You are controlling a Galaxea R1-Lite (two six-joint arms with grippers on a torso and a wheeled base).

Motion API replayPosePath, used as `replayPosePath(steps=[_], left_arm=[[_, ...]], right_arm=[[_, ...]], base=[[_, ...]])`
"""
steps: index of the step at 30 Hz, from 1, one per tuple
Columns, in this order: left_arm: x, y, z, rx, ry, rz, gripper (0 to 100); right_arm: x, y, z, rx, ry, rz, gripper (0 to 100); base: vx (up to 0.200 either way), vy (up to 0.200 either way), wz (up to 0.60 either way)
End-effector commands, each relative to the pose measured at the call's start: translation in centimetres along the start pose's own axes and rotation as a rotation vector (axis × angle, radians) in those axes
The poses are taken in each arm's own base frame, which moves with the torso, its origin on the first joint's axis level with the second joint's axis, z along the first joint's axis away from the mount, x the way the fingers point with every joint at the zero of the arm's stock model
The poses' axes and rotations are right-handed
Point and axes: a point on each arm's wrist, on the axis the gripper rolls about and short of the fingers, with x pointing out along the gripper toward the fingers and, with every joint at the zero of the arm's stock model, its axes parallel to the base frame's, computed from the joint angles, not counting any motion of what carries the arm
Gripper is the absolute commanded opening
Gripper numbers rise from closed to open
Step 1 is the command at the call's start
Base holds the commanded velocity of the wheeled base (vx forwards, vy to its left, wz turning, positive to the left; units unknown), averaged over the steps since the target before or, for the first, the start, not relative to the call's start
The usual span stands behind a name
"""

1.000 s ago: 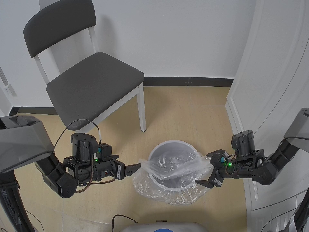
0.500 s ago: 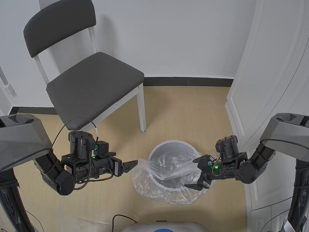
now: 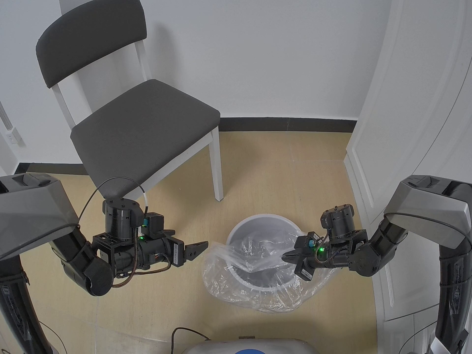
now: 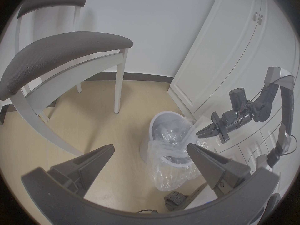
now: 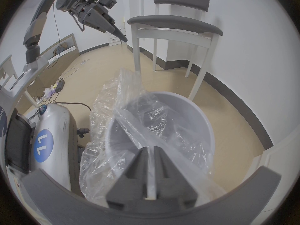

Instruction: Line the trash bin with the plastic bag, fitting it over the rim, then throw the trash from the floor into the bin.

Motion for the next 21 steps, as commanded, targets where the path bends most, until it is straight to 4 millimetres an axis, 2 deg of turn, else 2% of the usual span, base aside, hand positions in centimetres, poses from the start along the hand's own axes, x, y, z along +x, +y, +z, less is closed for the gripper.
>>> replayPosePath(steps=[1,7,8,16,21], left_arm=[[-0.1,0.1,0.1,-0.001,-0.005,0.003,100],[-0.2,0.2,0.2,-0.001,-0.008,0.004,100],[-0.2,0.2,0.2,-0.001,-0.008,0.004,100],[-0.2,0.1,0.2,-0.001,-0.01,0.004,100],[-0.2,0.1,0.2,-0.001,-0.008,0.004,100]], right_arm=[[-0.3,-1.1,0.4,0.02,-0.028,-0.041,0],[-0.5,-4.1,3.0,0.154,-0.161,-0.239,0],[-0.5,-4.1,3.0,0.154,-0.161,-0.239,0],[2.3,-5.9,4.1,0.291,-0.272,-0.464,0],[4.2,-5.8,4.5,0.345,-0.316,-0.53,0]], base=[[0.0,0.0,0.0],[0.0,0.0,0.0],[0.0,0.0,0.0],[0.0,0.0,0.0],[0.0,0.0,0.0]])
